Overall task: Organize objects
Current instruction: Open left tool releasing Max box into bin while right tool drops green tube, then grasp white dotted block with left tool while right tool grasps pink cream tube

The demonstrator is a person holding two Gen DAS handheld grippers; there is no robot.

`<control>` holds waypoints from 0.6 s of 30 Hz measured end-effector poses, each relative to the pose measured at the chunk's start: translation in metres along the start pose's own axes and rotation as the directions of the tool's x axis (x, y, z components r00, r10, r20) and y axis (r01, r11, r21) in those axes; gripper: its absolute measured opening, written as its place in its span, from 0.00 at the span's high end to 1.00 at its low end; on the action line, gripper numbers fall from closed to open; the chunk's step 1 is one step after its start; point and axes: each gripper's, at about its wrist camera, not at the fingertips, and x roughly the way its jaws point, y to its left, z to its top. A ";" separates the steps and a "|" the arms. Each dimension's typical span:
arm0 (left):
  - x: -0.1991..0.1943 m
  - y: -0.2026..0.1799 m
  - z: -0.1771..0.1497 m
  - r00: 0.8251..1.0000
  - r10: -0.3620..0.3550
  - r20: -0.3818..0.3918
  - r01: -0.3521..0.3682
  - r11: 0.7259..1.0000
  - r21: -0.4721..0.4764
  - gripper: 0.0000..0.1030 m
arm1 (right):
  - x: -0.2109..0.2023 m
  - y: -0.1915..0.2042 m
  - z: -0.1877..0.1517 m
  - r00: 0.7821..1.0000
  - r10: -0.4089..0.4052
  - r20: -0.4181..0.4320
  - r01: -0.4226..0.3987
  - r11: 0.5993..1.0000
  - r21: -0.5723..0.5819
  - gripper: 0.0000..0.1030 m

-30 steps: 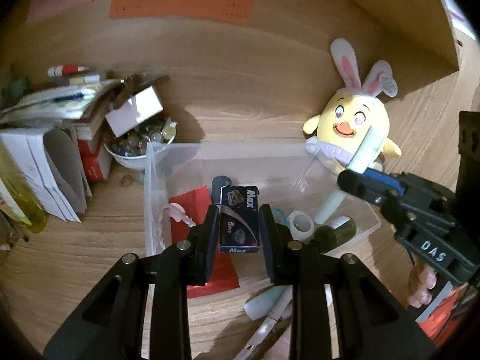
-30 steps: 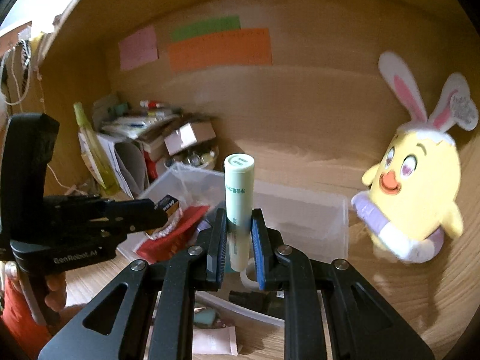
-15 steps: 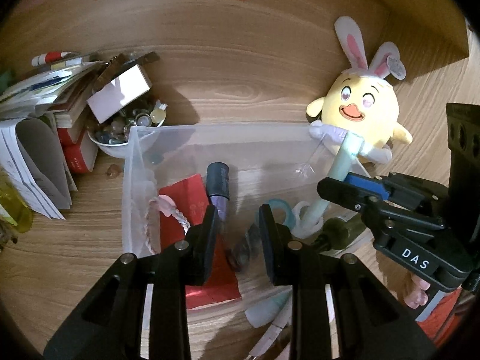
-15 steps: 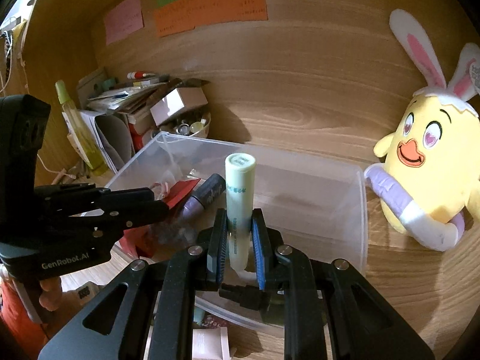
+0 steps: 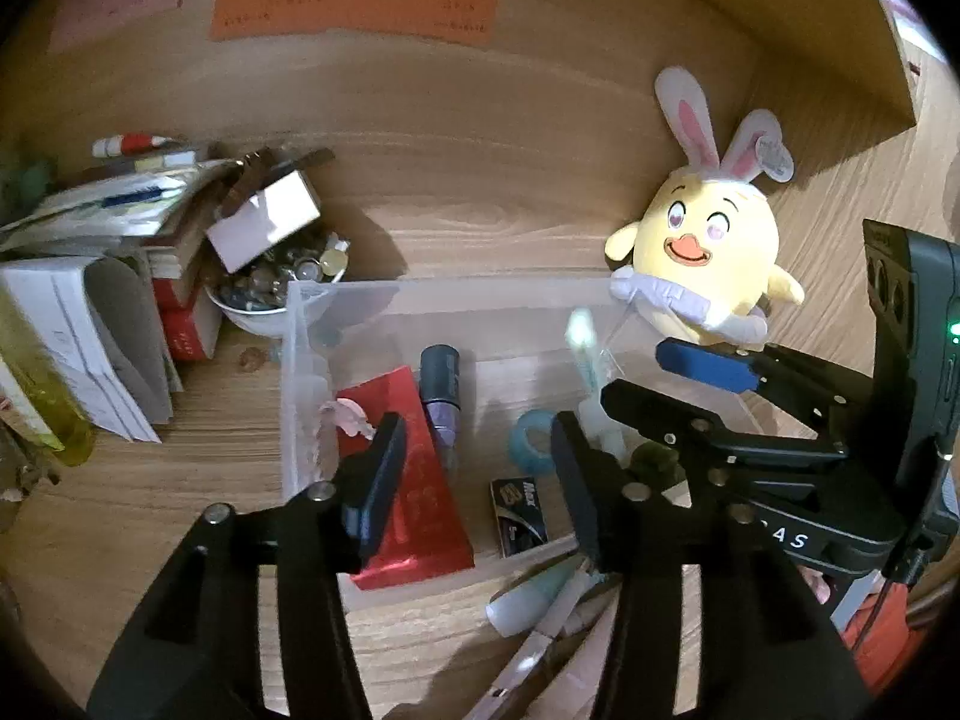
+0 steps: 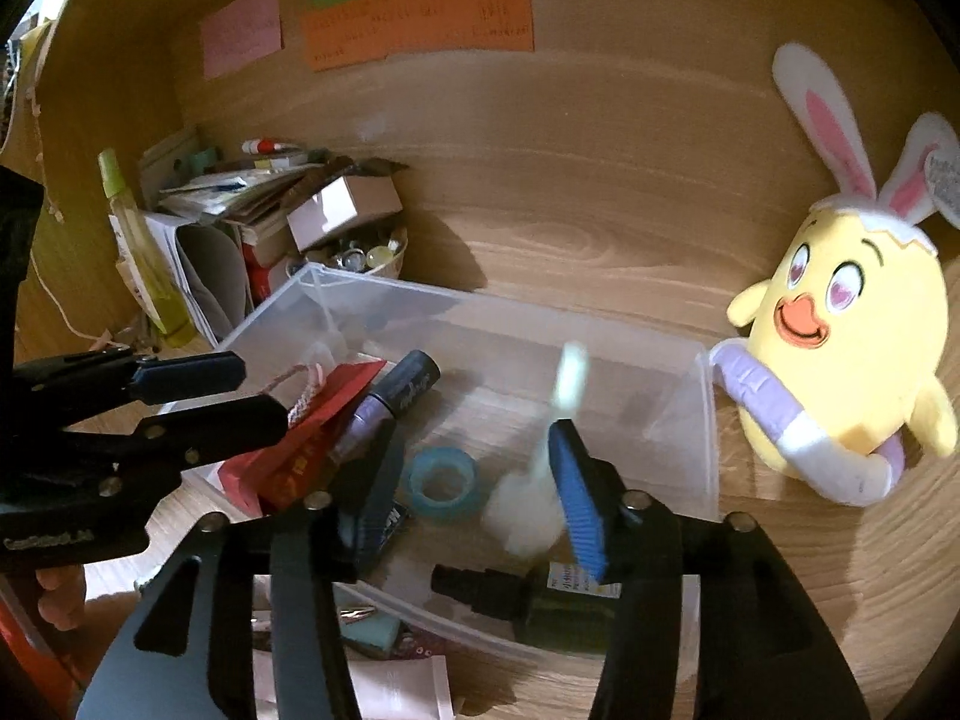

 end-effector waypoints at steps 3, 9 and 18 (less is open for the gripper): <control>-0.010 -0.002 -0.001 1.000 0.011 0.017 -0.011 1.000 0.005 0.45 | -0.008 0.003 0.001 1.000 -0.005 0.015 0.005 1.000 -0.007 0.49; -0.029 -0.004 -0.008 0.999 0.030 0.044 -0.031 0.999 0.018 0.32 | -0.026 0.013 -0.004 0.999 -0.011 0.039 0.012 1.000 -0.022 0.39; -0.057 0.001 -0.034 0.996 0.069 0.050 -0.071 0.997 0.028 0.15 | -0.050 0.029 -0.026 0.998 -0.030 0.058 0.033 0.998 -0.050 0.31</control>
